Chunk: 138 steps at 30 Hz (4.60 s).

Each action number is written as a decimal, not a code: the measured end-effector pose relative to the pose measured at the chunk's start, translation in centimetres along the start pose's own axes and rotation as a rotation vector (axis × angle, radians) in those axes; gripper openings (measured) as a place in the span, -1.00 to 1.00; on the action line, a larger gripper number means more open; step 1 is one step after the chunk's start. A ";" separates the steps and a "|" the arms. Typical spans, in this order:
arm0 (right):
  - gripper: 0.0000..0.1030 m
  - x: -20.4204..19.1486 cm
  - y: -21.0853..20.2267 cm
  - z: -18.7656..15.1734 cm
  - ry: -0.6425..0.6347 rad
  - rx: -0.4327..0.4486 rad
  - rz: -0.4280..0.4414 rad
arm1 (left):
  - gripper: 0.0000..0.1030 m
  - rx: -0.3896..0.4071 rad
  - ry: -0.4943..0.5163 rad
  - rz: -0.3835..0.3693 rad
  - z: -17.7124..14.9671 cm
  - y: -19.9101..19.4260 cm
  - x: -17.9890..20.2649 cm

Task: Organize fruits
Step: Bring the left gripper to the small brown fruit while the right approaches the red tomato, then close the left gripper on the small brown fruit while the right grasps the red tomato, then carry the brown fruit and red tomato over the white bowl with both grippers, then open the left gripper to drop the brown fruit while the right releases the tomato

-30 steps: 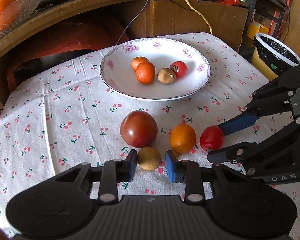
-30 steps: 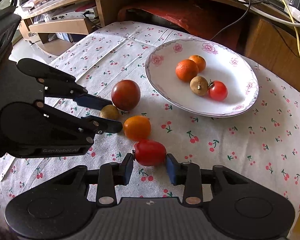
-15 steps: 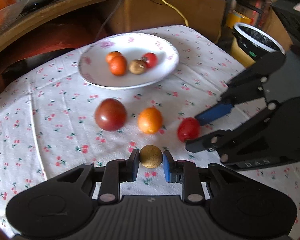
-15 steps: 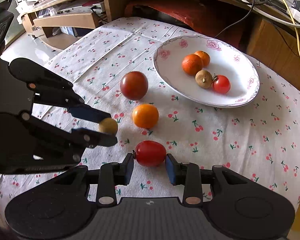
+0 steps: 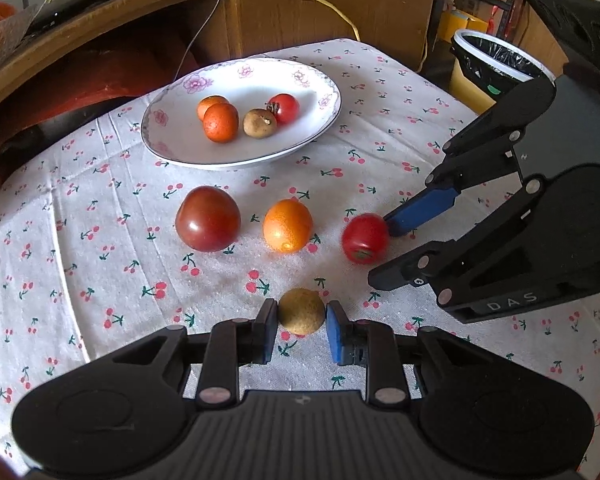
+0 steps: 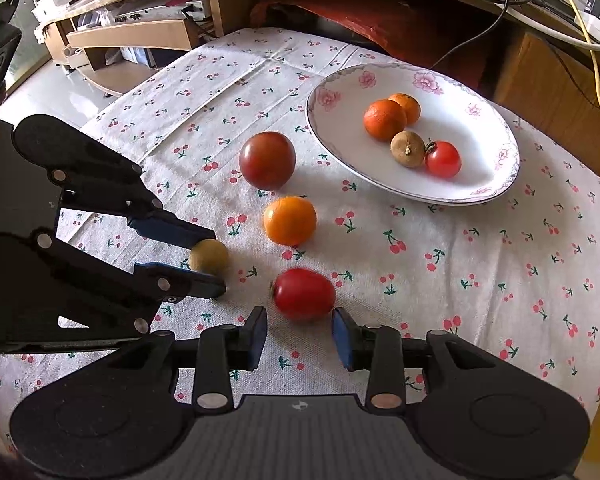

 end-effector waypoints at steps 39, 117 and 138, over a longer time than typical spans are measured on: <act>-0.47 0.2 -0.2 1.1 0.068 0.022 -0.008 | -0.37 0.022 -0.017 0.001 1.0 -0.5 -0.1; -0.40 7.0 0.5 6.3 0.211 0.185 -0.175 | -0.37 0.148 -0.106 0.131 9.3 3.0 -4.1; -0.30 7.4 -0.1 6.3 0.223 0.225 -0.186 | -0.28 0.156 -0.133 0.144 9.4 2.6 -4.3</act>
Point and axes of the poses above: each gripper's, at about its wrist camera, not at the fingertips, and y roughly the way its jaws point, x to its right, z to its top, the point moved 1 cm from there along y, roughly the way its jaws point, and after that the axes turned 1 degree about -z, right-handed, at the moved point
